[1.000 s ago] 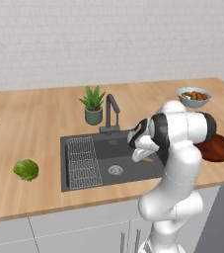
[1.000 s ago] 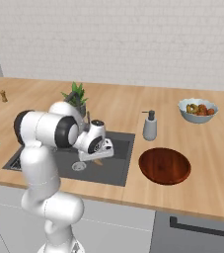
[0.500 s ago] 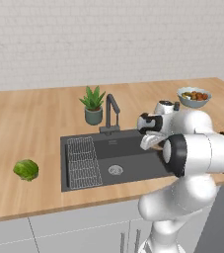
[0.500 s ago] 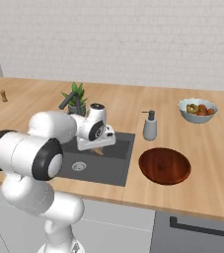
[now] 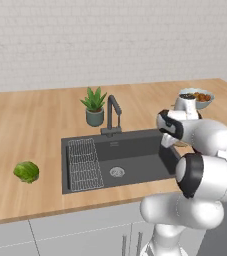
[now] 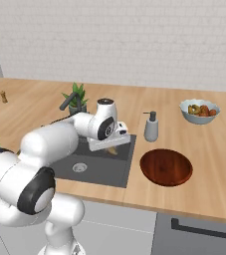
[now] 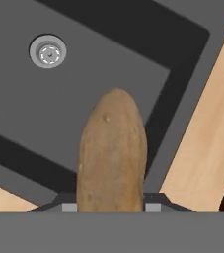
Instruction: Pick the sweet potato from the sink and place it in the bowl. Then pick the bowl and place it in the microwave. Then close the microwave door and press the start button.
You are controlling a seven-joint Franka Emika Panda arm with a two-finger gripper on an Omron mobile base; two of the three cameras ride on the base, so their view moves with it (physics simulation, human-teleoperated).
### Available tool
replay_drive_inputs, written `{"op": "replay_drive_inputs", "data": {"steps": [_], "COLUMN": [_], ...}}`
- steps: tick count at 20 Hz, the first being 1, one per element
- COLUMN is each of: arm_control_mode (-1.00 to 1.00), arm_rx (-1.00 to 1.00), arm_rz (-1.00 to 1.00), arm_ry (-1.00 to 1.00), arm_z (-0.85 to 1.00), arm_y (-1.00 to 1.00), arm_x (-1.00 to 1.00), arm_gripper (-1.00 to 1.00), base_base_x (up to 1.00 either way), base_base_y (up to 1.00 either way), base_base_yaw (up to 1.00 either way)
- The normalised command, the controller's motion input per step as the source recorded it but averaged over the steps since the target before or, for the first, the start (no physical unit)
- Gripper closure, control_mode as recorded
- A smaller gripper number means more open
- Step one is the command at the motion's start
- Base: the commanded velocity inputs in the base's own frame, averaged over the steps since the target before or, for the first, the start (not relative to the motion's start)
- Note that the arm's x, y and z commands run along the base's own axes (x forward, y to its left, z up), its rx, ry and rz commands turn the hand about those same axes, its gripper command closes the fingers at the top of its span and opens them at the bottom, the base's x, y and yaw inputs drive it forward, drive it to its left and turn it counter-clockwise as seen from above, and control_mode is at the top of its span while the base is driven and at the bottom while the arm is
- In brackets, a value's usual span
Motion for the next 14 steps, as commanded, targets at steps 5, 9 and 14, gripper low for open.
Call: {"op": "replay_drive_inputs", "data": {"steps": [5,9,14], "arm_control_mode": [-1.0,-1.0,-1.0], "arm_rx": [-0.02,0.0,0.04], "arm_rz": [-0.23,-0.28,-0.2], "arm_ry": [-0.04,0.03,0.07], "arm_z": [0.11,0.38,0.13], "arm_y": [-0.85,-0.79,-0.71], "arm_x": [-0.21,-0.03,0.0], "arm_gripper": [1.0,1.0,1.0], "base_base_x": [0.0,0.0,0.0], "base_base_y": [0.0,0.0,0.0], "base_base_yaw": [0.0,0.0,0.0]}}
